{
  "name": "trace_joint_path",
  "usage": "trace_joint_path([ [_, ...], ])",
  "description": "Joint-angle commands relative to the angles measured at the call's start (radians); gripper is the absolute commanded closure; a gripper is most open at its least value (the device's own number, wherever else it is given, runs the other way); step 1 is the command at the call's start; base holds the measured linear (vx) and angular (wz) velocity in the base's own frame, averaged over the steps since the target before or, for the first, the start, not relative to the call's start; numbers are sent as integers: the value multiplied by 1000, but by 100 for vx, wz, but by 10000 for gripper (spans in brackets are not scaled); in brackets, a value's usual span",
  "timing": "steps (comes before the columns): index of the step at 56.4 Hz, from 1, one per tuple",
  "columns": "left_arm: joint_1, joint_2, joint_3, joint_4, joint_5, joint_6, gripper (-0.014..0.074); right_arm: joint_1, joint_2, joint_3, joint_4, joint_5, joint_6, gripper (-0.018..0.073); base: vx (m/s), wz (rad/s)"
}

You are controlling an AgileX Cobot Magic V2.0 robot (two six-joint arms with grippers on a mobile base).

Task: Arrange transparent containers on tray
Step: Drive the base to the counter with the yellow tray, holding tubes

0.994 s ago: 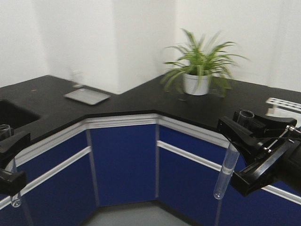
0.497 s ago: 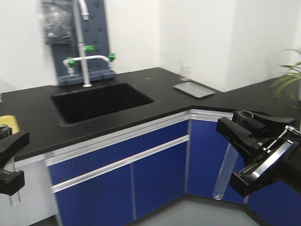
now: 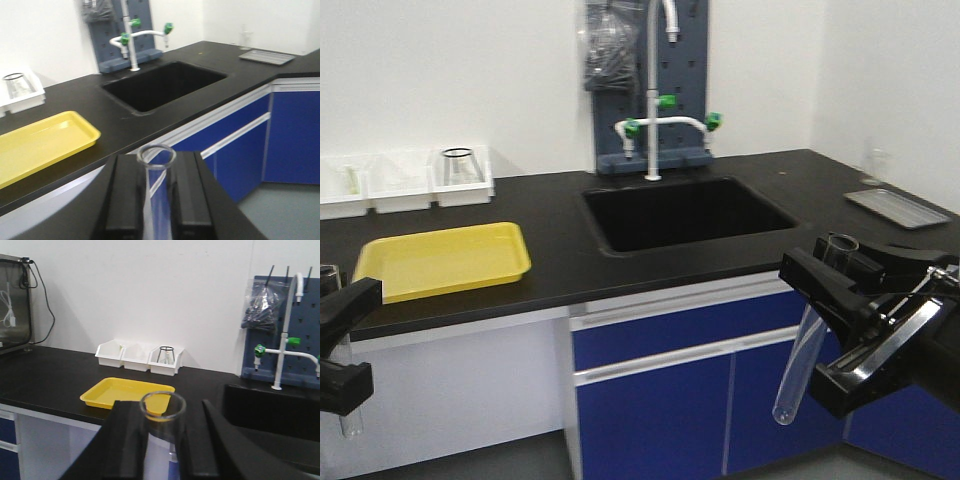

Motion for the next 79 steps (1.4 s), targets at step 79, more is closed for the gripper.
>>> trace_joint_path([
  [79,-6,-13,-34,-2,-69,-8,597,-3,-15,-30,14,-64,-1,571,26,31],
])
